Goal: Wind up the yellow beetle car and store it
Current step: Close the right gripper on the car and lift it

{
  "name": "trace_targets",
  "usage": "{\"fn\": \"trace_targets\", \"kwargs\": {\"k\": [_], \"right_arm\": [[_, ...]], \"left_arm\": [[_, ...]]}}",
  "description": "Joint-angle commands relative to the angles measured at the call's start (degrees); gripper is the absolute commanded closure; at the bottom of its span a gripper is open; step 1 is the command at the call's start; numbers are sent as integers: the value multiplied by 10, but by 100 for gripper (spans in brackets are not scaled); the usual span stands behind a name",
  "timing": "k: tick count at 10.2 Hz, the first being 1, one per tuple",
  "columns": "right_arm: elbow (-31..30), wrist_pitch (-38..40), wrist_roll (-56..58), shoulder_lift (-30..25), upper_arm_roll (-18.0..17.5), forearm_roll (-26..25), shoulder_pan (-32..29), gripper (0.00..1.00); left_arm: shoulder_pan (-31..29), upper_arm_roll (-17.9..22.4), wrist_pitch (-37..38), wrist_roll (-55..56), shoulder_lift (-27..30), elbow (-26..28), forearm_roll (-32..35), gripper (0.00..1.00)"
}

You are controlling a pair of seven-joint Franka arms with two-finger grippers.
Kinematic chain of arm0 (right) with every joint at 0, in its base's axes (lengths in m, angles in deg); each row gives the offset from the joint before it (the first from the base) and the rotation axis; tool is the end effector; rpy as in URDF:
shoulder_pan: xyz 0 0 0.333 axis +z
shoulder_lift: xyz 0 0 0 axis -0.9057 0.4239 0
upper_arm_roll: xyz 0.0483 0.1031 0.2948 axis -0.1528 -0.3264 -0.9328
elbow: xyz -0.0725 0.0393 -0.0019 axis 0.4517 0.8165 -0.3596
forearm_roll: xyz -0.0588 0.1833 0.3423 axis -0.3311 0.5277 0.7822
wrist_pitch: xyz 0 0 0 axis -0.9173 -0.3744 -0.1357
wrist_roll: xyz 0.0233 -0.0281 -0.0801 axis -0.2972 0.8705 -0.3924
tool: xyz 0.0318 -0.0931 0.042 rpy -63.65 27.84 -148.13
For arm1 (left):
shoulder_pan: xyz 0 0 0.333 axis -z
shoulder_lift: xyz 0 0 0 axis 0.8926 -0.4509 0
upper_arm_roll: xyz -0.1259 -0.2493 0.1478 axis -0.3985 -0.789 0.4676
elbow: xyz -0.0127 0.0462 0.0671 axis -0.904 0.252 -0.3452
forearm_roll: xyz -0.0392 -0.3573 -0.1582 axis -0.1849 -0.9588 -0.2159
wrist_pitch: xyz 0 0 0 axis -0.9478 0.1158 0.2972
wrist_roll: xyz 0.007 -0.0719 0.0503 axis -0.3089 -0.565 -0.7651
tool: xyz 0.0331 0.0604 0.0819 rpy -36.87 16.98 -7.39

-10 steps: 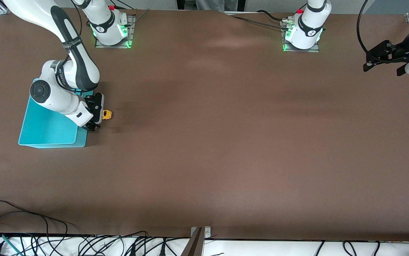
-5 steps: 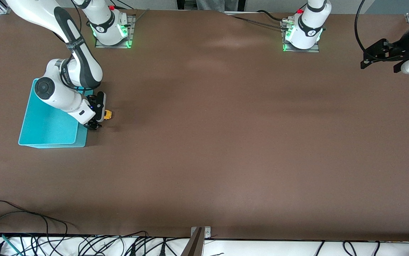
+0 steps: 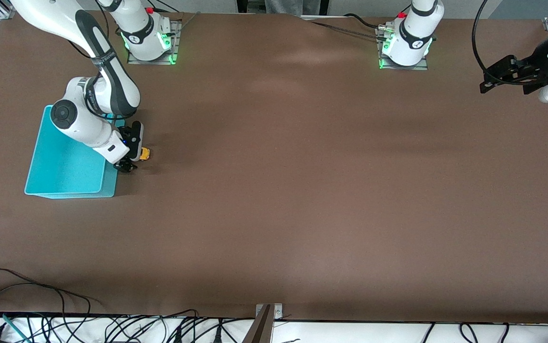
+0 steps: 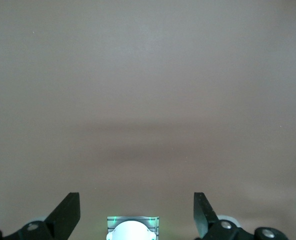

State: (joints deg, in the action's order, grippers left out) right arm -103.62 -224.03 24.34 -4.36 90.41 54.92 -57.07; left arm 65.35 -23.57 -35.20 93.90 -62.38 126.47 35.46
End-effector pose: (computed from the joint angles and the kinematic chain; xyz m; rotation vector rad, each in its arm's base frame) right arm 0.5035 0.0300 0.1997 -2.1692 -2.1739 0.0209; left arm 0.5272 -0.0316 0.6554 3.0914 0.0306 -0.2252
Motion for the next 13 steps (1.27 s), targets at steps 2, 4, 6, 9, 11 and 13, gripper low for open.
{"fn": "trace_targets", "kwargs": {"k": [2, 4, 6, 9, 11, 13], "right_arm": [[-17, -13, 21, -11, 3, 2, 2, 49], [-16, -14, 28, -10, 4, 2, 1, 67], [-17, -14, 30, -10, 5, 2, 1, 100], [-15, -10, 19, -19, 4, 3, 2, 100], [-11, 7, -14, -44, -12, 3, 2, 100], [0, 47, -66, -70, -45, 3, 2, 100]], "left_arm": [[-9, 8, 10, 9, -7, -13, -34, 0], [-9, 8, 12, 15, -8, -14, -33, 0], [-6, 7, 12, 17, -10, -19, -31, 0], [0, 6, 12, 17, -10, -21, -27, 0], [0, 6, 12, 17, -10, -21, -28, 0], [0, 5, 12, 15, -10, -21, -27, 0]]}}
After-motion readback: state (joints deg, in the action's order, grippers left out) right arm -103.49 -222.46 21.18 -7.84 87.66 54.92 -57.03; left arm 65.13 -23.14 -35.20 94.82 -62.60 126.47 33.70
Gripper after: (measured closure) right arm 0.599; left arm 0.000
